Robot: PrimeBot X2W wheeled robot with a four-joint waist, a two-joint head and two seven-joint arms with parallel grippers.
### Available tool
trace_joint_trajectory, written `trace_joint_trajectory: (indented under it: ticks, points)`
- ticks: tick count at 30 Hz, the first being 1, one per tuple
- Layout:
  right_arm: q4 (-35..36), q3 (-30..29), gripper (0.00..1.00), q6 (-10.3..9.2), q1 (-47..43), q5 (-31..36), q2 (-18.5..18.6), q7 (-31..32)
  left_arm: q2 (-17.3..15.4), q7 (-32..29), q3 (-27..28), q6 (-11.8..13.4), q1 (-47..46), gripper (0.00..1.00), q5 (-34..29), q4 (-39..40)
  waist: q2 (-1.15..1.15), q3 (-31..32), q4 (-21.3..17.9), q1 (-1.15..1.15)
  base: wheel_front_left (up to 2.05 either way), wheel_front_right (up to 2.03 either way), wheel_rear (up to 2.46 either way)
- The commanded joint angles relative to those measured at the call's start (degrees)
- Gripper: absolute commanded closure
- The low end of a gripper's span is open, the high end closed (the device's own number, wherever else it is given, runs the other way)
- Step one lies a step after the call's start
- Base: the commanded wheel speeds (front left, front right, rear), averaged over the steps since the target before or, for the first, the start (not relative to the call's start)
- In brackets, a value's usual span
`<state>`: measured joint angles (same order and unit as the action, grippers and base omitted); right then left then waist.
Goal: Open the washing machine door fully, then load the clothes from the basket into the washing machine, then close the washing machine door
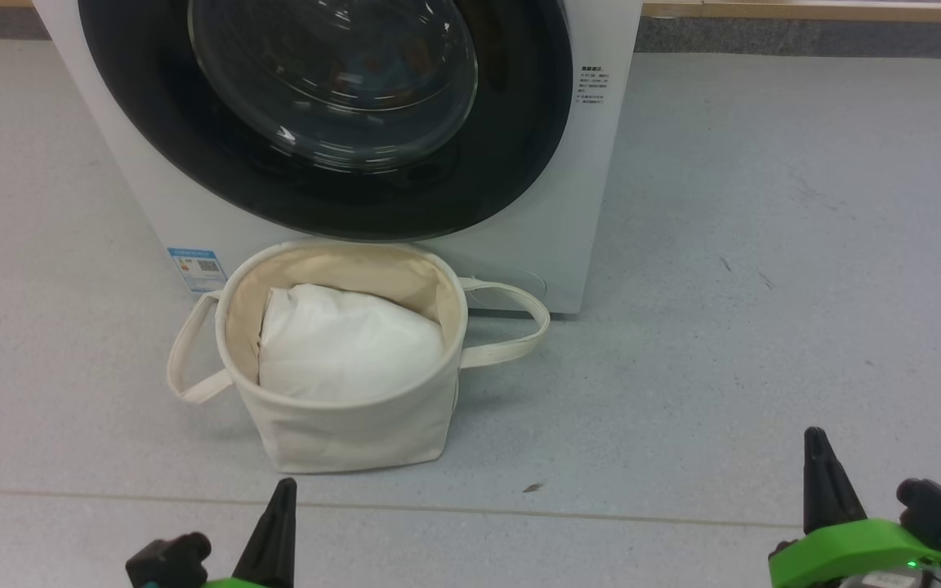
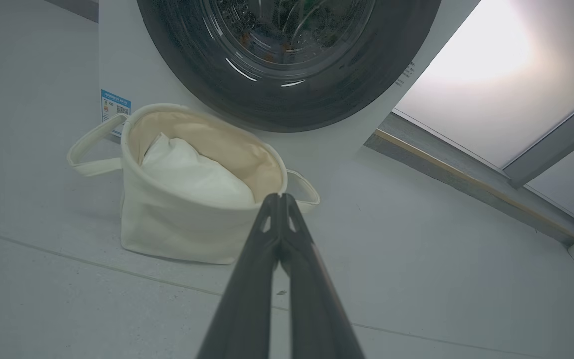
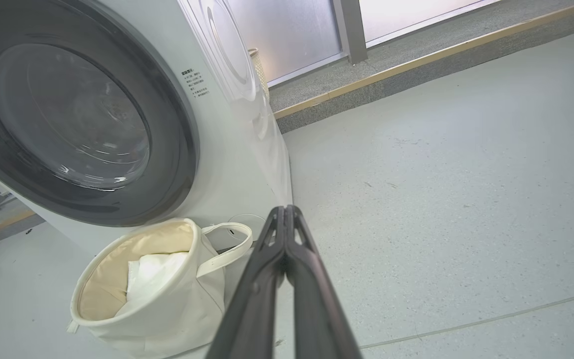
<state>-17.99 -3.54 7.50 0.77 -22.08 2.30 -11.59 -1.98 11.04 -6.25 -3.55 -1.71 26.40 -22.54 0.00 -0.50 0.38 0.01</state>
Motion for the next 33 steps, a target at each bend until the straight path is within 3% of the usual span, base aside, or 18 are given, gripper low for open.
trace_joint_trajectory:
  ticks: [1,33]
  points:
    - [2.2,-0.3,1.0,0.0,2.4,-1.8,0.2,0.5,-0.2,-0.4,1.1,-0.3,-2.5,1.0,1.6,2.1,0.0,0.0,0.0,0.0,0.0,0.0,0.0]
    - [2.7,-1.1,1.0,0.0,3.3,-22.6,0.3,5.9,-0.4,-5.6,4.7,-1.4,-3.1,1.0,21.2,4.1,0.0,0.1,-0.1,0.0,0.0,0.0,0.0]
